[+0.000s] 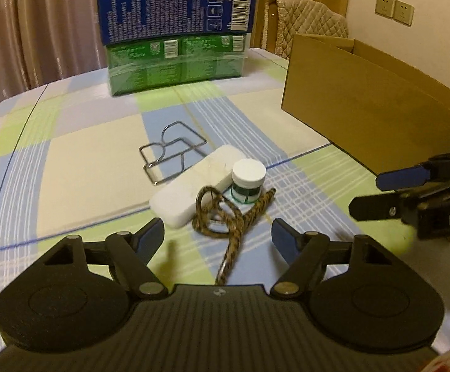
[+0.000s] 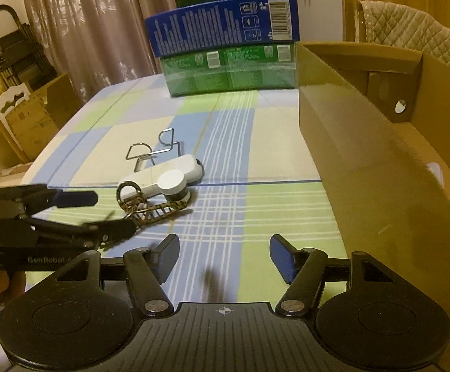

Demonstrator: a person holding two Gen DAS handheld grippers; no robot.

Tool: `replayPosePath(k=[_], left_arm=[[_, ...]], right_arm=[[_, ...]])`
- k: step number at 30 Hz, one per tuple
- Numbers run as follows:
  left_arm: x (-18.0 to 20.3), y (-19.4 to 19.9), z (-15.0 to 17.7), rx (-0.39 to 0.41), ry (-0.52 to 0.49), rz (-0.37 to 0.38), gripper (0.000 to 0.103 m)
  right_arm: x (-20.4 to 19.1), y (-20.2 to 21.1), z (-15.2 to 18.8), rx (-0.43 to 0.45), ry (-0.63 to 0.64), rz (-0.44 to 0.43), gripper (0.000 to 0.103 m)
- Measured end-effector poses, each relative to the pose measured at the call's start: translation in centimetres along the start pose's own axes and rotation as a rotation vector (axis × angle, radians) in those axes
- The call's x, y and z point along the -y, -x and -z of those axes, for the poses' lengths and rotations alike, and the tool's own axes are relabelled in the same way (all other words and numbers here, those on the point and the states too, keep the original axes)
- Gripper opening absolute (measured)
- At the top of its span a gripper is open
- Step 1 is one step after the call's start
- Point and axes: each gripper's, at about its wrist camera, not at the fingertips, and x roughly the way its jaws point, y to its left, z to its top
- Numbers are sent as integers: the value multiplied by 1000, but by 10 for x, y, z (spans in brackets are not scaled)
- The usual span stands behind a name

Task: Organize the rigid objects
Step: 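Grasp the leopard-print hair clip with the left tool while the right tool grasps the white jar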

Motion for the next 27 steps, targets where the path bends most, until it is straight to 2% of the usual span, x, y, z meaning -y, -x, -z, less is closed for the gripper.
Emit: replayPosePath(k=[4,9,11,15,21,27], left_arm=[[-1,-16,-3,-20,-31,19,55],[3,-23,-6,-9,-73,38,54],[4,-26,-7,-14,-82,42,47],[4,-24,-8,-35,-39,48,36],[7,0,5,-80,60,-26,33],[12,10,16,-70,58,-52,34]], right_arm=[[3,-10,1,-3,-20,6,63],[5,-18,2,-13,-44,10,63],[6,-20,3,-15,-50,8,63],[6,-21,3,-17,-61,9,63],[5,-15,4,-15,-57,5,63],[6,-11,2,-9,-69,3,63]])
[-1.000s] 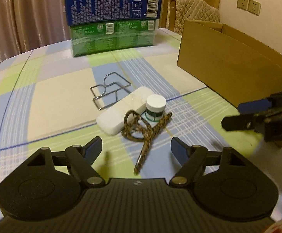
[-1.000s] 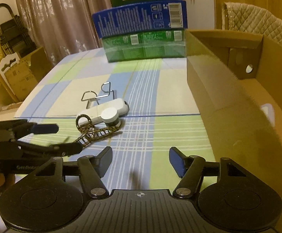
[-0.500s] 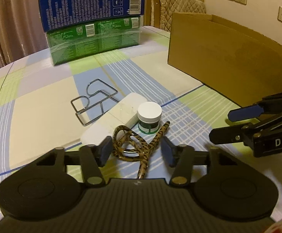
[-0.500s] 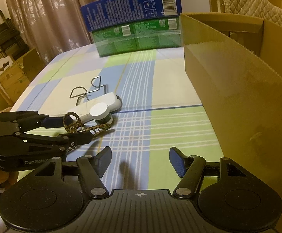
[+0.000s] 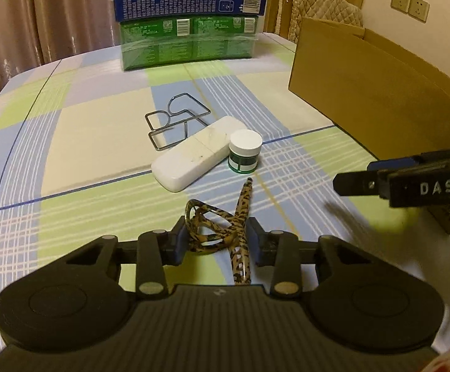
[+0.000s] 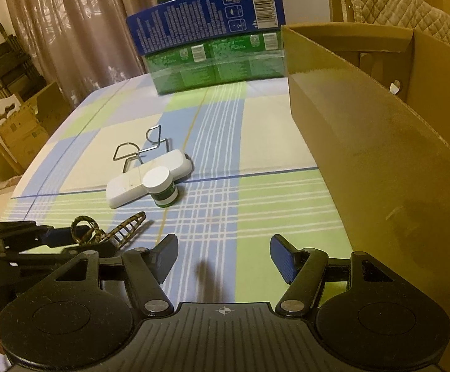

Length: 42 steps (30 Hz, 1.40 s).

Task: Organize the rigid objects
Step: 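Grasp the leopard-print hair clip with the left tool while the right tool grasps the white jar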

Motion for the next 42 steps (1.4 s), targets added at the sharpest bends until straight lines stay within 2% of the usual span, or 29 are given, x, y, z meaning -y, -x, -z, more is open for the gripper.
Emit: replayPosePath(k=[7,10,14,22,29,33,38,42], left_arm=[[5,-6,1,10,-35,-23,34],[-3,0,2,-11,13,-20,34],[-19,11,5,-27,80,-68,33],[-52,26,-2,30,186,-138,33],[-56,27,-12,65,215,-142,33],[-55,24,-15,75,213,-133,33],[-55,24,-17,80,217,-128,33],[-54,25,-18,90,223,-118,33]], right_arm=[[-3,2,-1,2,1,-8,63],[-6,2,-2,2,14,-16,63],[-12,-1,-4,4,40,-34,63],[-37,-21,-10,19,137,-66,63],[-57,-50,-17,51,245,-50,62],[-62,-70,-21,40,283,-29,48],[-65,-85,-26,48,293,-20,44],[-68,-89,-27,55,312,-23,27]])
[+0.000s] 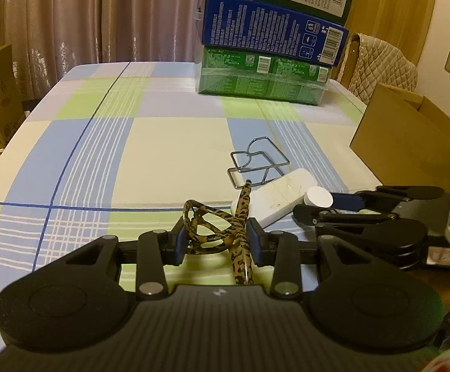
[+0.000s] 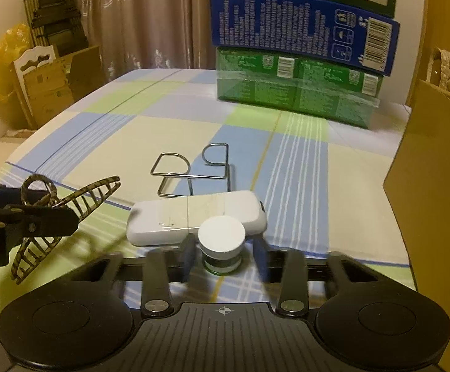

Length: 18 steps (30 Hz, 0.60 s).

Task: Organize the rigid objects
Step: 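Grasp the leopard-print hair clip with the left tool while the right tool grasps the white jar, then carry the hair clip and white jar with both tools over the cardboard box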

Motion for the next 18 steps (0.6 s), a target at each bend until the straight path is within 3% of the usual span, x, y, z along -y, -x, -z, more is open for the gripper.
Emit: replayPosePath(k=[10,18], left_arm=[[6,5,2,1,-12,22,33],[23,19,9,-7,-47,35,33]], right_arm=[[-2,30,15,-16,-25,14,27],[-4,79,29,-27,-85,6,27]])
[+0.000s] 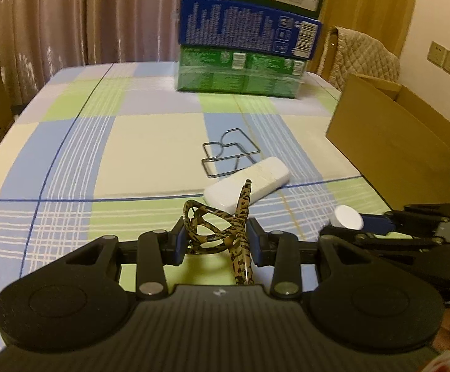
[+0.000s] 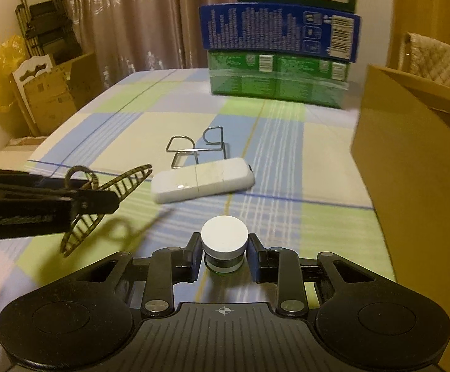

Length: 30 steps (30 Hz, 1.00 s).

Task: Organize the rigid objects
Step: 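Carry the hair clip and white jar with both tools over the cardboard box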

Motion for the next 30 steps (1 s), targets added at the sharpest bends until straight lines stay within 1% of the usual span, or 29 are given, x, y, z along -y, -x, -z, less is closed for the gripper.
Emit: replayPosePath(k=[2,5,8,13,19,24,30], left_arm=[[6,9,1,7,-4,-6,33],[14,26,4,23,21,-14,34],[21,45,9,21,50,-20,33],[31,78,15,29,98,-32,33],[43,107,17,36,111,-44,33],[58,123,17,38,114,-35,33],[92,135,9,58,86,14,33]], right_arm=[[1,14,5,-3,-19,7,27],[5,35,10,-6,-42,14,27],[6,58,14,1,-56,15,27],[3,95,17,23,-60,7,27],[2,134,16,62,-71,1,27],[9,162,15,95,-88,9,27],[31,201,18,134,-116,44,27]])
